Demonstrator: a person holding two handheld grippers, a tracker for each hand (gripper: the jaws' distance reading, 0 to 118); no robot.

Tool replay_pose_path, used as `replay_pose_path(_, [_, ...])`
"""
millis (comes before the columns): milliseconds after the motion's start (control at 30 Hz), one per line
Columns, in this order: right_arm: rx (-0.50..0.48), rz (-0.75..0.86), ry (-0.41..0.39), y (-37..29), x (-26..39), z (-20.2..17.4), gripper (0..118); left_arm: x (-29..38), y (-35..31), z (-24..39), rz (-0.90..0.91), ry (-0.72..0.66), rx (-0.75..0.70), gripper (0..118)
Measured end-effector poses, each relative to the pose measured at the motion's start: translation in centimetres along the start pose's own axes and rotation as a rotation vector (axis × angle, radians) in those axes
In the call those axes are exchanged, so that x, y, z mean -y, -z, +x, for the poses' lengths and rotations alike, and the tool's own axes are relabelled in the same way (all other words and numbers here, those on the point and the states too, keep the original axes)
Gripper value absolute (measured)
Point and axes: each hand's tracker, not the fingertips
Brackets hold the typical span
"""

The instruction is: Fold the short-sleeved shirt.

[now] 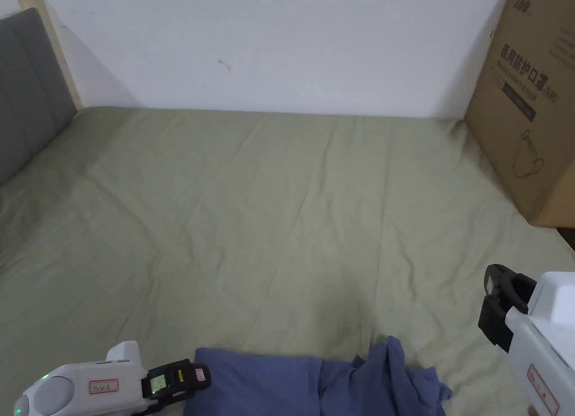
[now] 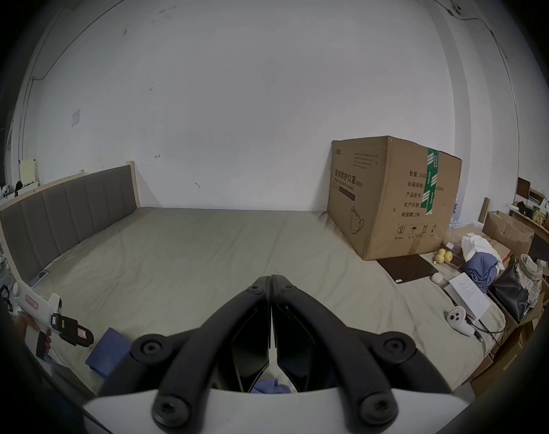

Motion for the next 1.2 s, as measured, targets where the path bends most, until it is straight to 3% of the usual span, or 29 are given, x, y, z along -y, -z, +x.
replay_pose_path(67, [0.006, -0.007, 0.001, 0.1, 0.2, 0.1, 0, 0.2, 0.9, 0.0, -0.033, -0.01, 0.038, 98])
replay_pose_path(233, [0.018, -0.024, 0.007, 0.5, 0.7, 0.7, 0, 0.4, 3.3, 0.3, -0.06, 0.033, 0.061, 40])
replay_pose_path(333, [0.026, -0.027, 0.007, 0.5, 0.9, 1.1, 0, 1.0, 3.7, 1.1, -0.05, 0.08, 0.029, 21])
replay_pose_path(633, [0.027, -0.009, 0.019, 0.4, 0.5, 1.4, 0, 0.3, -1.6, 3.2, 0.028, 0.209, 0.01, 11])
replay_pose_path(933, [-0.023, 0.02, 0.024, 0.4, 0.3, 0.9, 0, -2.0, -11.2, 3.7, 0.109, 0.268, -0.215, 11])
replay_pose_path(1200, [-0.042, 0.026, 0.037, 0.4, 0.5, 1.1, 0, -0.9, -11.1, 14.6, 0.086, 0.363, -0.247, 11])
